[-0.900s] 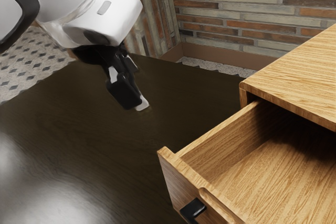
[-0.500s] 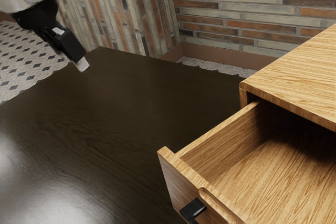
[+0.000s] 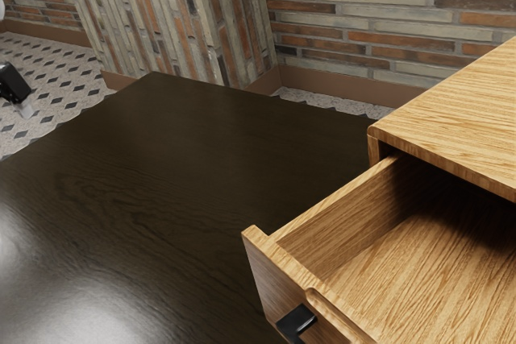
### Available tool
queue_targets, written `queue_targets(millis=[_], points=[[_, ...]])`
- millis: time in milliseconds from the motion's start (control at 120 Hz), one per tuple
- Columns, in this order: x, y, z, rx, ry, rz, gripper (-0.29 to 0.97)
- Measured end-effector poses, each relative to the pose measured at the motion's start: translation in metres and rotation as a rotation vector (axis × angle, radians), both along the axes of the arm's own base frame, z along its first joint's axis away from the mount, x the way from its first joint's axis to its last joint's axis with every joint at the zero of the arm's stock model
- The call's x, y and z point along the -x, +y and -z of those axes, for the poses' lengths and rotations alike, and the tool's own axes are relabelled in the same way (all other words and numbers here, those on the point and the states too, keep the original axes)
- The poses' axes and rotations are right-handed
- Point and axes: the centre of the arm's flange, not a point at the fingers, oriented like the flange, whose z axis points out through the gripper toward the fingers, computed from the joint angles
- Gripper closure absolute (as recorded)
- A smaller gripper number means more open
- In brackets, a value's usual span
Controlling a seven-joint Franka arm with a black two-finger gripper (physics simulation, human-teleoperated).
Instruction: Pull the drawer handle with one arm to open the drawer
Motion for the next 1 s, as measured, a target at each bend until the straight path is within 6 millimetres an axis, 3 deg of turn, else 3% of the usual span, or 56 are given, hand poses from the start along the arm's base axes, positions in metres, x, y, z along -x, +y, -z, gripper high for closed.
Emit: queue_targets(millis=[1000], points=[[-0.0055, -0.0026, 0.0003, 0.001, -0.036, 0.216, 0.02]])
